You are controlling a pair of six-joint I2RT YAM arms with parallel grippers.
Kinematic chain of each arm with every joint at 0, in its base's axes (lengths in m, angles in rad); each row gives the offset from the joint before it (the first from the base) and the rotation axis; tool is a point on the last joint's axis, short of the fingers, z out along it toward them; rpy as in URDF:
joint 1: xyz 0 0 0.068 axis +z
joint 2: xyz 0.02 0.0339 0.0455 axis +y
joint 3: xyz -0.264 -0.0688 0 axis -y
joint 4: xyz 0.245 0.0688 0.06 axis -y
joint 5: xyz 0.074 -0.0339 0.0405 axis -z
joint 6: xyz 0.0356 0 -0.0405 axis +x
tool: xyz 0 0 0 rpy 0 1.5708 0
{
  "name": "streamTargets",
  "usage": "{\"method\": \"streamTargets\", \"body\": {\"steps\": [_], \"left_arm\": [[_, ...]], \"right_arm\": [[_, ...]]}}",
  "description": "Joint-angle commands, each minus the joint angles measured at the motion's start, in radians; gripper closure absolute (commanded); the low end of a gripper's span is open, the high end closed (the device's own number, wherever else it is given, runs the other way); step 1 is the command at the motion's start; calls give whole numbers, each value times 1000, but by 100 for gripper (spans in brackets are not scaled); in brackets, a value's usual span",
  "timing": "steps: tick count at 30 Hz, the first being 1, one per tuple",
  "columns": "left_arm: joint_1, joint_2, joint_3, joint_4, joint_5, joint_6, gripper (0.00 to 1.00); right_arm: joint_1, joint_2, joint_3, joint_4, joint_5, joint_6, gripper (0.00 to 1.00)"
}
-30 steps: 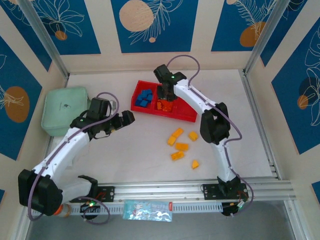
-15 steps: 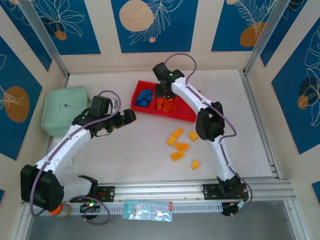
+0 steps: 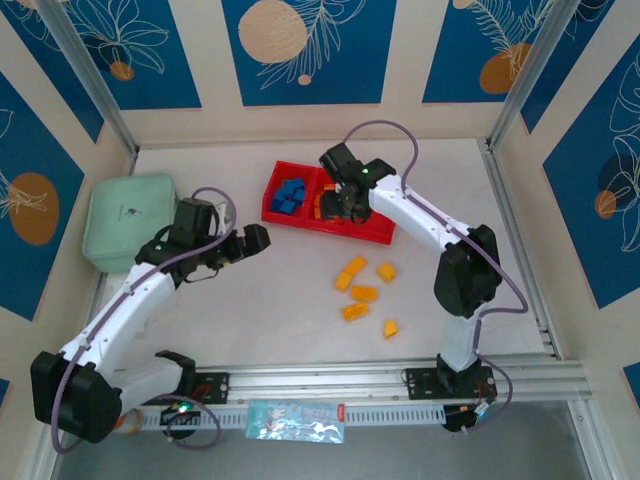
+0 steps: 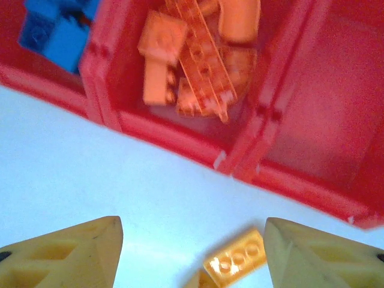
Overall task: Sort the legos into containers by color
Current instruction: Place the lego in the container, then pick up the lego from the center of the table.
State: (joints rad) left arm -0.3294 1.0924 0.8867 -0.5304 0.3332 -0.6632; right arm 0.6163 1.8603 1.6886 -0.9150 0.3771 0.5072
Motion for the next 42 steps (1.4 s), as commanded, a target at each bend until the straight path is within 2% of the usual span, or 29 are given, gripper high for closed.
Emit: {"method": "streamTargets", "body": {"steps": [1,9,21,36,42], "left_arm": [[-1,-45,-47,18,33,-27,1],[-60,-100,-131,56,3,-77,1],[-161,-86,-179,98,-55,-122,1],[-198,-42,-158,127,-64,-134,1],[-200,-48,-158,117,-73,-137,1]], "right_arm": [[22,-59,-107,16,-16,41,34],[87,-137,-312,43,-65,156,31],[142,-117,-465,86,-105,297,31],[145,-47,-430,137,-135,364,31],[165,-5,-379,149,-133,349,38]]}}
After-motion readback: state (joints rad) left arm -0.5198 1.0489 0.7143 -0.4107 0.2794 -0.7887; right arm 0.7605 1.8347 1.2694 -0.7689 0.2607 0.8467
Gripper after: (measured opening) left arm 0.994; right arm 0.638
